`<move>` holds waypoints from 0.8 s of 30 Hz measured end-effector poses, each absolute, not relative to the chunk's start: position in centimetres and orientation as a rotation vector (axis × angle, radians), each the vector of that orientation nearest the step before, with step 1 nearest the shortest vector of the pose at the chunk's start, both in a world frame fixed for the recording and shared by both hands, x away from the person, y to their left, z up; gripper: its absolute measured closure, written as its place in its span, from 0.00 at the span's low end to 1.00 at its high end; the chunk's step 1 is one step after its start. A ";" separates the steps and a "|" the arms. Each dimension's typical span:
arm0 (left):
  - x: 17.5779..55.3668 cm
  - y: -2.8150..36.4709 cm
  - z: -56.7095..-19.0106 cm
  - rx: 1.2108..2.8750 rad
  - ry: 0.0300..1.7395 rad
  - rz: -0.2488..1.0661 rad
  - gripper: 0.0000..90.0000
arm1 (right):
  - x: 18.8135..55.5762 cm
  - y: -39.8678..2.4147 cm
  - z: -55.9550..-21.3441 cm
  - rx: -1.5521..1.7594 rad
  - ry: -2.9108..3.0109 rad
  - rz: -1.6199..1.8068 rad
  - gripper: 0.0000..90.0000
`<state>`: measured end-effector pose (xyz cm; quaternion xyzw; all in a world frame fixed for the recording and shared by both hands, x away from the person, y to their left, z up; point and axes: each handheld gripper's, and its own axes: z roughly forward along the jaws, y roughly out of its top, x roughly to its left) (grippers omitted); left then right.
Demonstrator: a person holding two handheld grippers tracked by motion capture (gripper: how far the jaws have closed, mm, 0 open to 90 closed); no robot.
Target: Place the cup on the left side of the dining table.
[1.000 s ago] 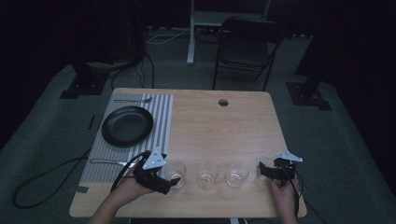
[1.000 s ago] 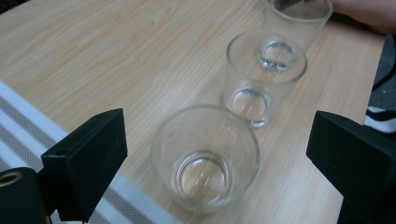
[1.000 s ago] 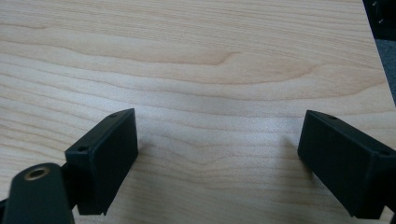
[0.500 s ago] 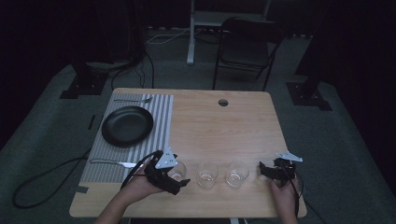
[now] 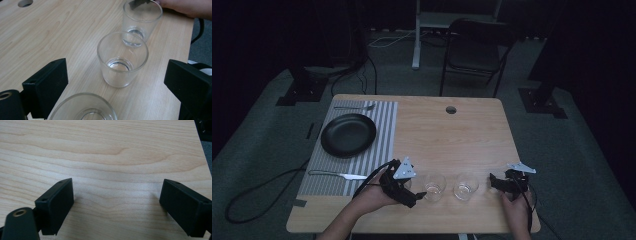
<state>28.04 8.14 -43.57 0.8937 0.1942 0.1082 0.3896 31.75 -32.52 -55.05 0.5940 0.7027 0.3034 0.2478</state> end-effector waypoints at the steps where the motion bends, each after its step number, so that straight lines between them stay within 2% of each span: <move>1: 28.1 8.0 -43.6 2.272 0.494 0.276 0.06 | 31.8 -32.5 -55.1 1.618 1.916 0.827 0.13; 24: 29.4 2.9 -43.5 2.324 0.404 0.222 0.06 | 31.8 -32.5 -55.1 1.617 1.916 0.827 0.13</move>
